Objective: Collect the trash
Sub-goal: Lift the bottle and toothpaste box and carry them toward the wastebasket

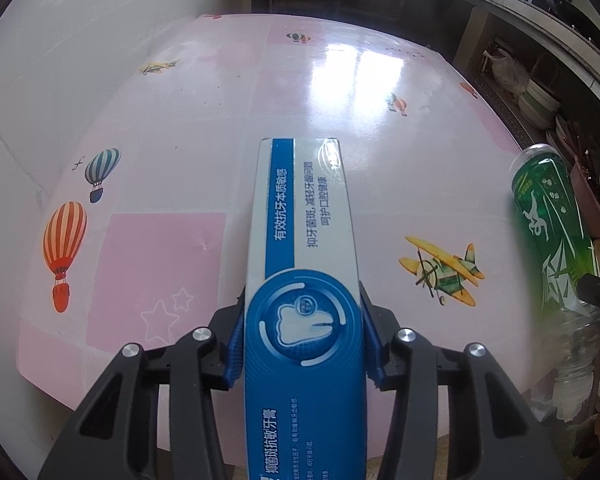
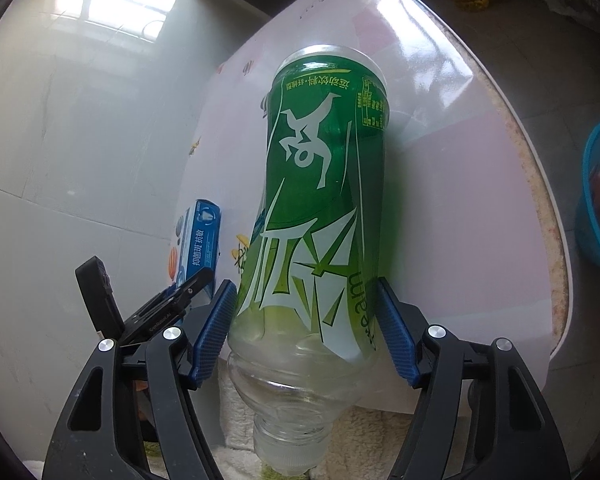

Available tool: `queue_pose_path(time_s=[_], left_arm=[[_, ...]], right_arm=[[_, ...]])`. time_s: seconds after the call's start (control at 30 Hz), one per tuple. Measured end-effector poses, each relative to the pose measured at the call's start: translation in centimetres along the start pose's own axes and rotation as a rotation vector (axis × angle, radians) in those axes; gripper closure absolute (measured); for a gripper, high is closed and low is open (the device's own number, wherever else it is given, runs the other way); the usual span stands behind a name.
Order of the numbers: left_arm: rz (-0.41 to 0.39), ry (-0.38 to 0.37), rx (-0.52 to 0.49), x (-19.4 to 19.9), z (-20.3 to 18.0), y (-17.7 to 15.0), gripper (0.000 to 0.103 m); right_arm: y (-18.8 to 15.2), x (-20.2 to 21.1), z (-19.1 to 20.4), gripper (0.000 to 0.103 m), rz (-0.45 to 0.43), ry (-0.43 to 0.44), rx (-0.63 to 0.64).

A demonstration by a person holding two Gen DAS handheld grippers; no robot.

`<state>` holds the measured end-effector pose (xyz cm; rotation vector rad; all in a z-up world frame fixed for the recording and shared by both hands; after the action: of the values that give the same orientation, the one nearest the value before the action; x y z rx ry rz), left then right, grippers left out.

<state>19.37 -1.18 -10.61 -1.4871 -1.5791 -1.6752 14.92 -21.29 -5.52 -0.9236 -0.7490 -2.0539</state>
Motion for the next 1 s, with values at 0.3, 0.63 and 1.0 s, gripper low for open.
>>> queue_pose_path(time_s=[0.3, 0.63, 1.0], left_arm=[[-0.034, 0.015, -0.04, 1.2, -1.0, -0.3, 0.058], [-0.059, 0.028, -0.074, 2.3, -1.8, -0.8, 0.058], [-0.072, 0.028, -0.091, 2.9, -2.3, -0.9, 0.058]], right_arm=[[-0.3, 0.2, 0.0, 0.038, -0.018, -0.022, 0.01], [-0.6, 0.0, 0.5, 0.038, -0.027, -0.026, 0.004], [-0.4, 0.4, 0.4, 0.038, -0.044, -0.013, -0.005]])
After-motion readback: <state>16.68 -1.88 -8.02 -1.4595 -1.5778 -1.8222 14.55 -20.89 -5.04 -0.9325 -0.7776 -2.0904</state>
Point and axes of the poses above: each gripper's, at about its wrist camera, not at the fingertips, and x roughly against the way its jaws point, z to its left, y to its top, the point moved 6 cm from there along -x, roughly the way its jaws point, and after that the axes turned 10 degrees about -y, right-handed, at the moved point
